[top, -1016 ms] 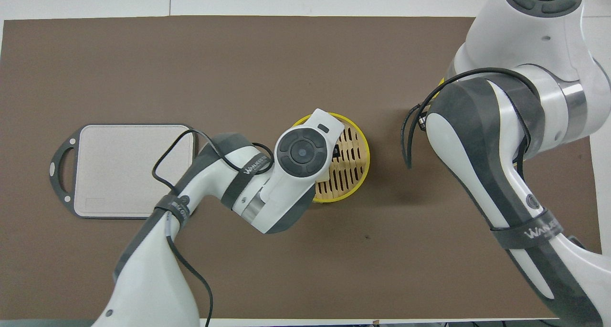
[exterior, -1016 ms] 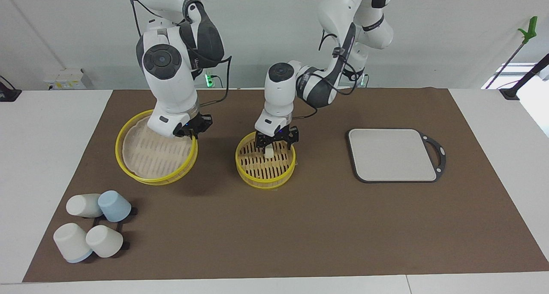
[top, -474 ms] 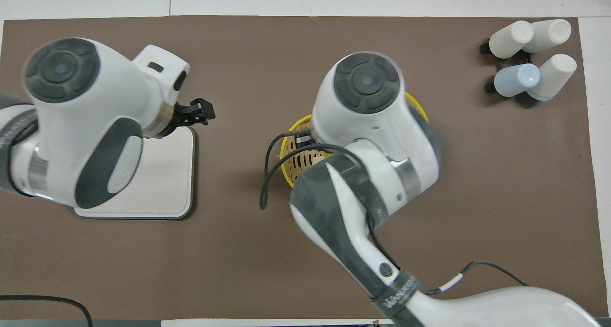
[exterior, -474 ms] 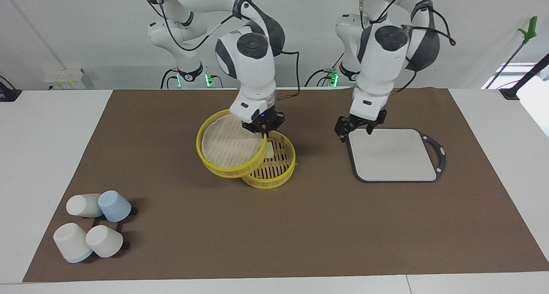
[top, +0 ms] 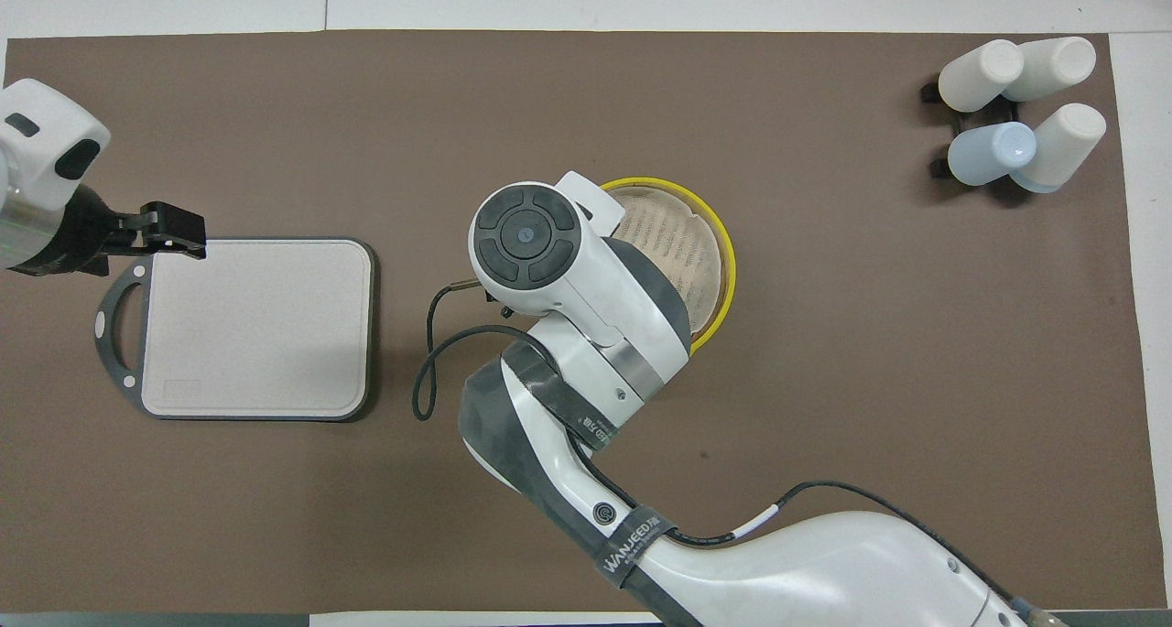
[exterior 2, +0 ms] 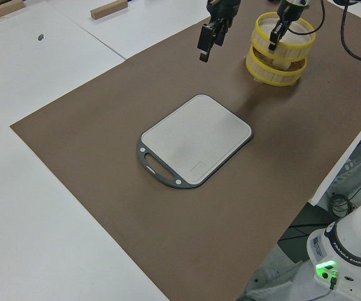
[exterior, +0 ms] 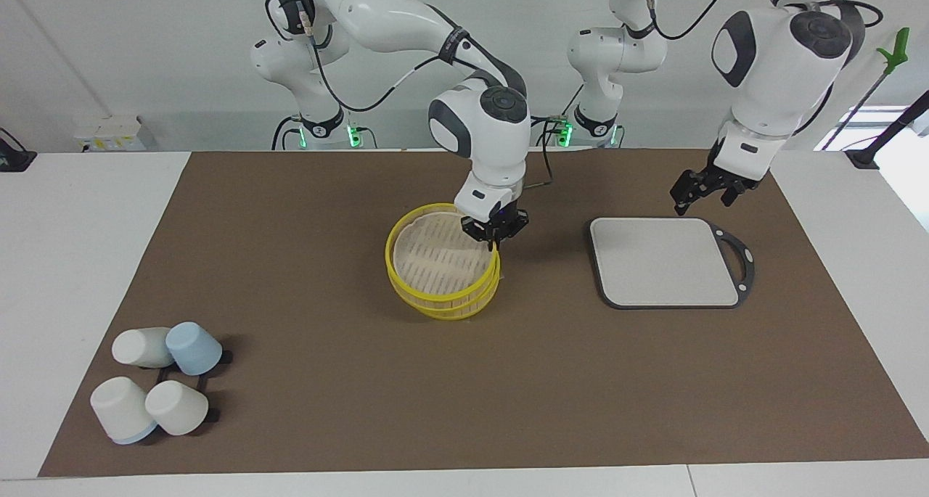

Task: Place bun in steamer

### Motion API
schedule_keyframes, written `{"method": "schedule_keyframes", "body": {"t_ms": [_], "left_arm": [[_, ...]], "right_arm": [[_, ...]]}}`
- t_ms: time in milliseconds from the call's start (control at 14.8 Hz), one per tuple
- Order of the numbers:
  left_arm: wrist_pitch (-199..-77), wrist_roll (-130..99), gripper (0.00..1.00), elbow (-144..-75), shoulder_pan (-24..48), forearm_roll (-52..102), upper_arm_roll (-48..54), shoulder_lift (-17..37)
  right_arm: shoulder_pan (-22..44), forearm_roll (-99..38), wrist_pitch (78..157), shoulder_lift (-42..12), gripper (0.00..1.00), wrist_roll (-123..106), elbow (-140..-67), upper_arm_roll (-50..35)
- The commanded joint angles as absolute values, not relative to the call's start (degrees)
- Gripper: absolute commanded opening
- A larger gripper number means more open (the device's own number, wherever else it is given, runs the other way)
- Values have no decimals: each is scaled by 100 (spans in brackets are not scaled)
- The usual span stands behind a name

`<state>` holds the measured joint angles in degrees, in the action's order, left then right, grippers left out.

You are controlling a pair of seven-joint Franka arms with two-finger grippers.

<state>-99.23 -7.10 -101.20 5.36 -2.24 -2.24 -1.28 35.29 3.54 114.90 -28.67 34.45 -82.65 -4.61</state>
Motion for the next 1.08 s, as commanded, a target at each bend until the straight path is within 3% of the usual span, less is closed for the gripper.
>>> {"method": "schedule_keyframes", "body": {"t_ms": [0,339,745,1016], "left_arm": [[-9590,-81,100,-10239,352,-264,-167,-474],[-9317,-9,100,-10117,325,-272,-193,-589],[-8921,0,100,-9370,369,35,-255,25],[-8895,0,100,-9237,352,62,-246,158]], "right_arm": [[3612,457,11742,-2760,3,3621,-8542,-483],[3612,431,11768,-2663,3,3621,-8727,-492],[3647,404,11760,-2602,3,3743,-8851,-492],[3709,369,11856,-2610,4,3973,-8851,-501]]}}
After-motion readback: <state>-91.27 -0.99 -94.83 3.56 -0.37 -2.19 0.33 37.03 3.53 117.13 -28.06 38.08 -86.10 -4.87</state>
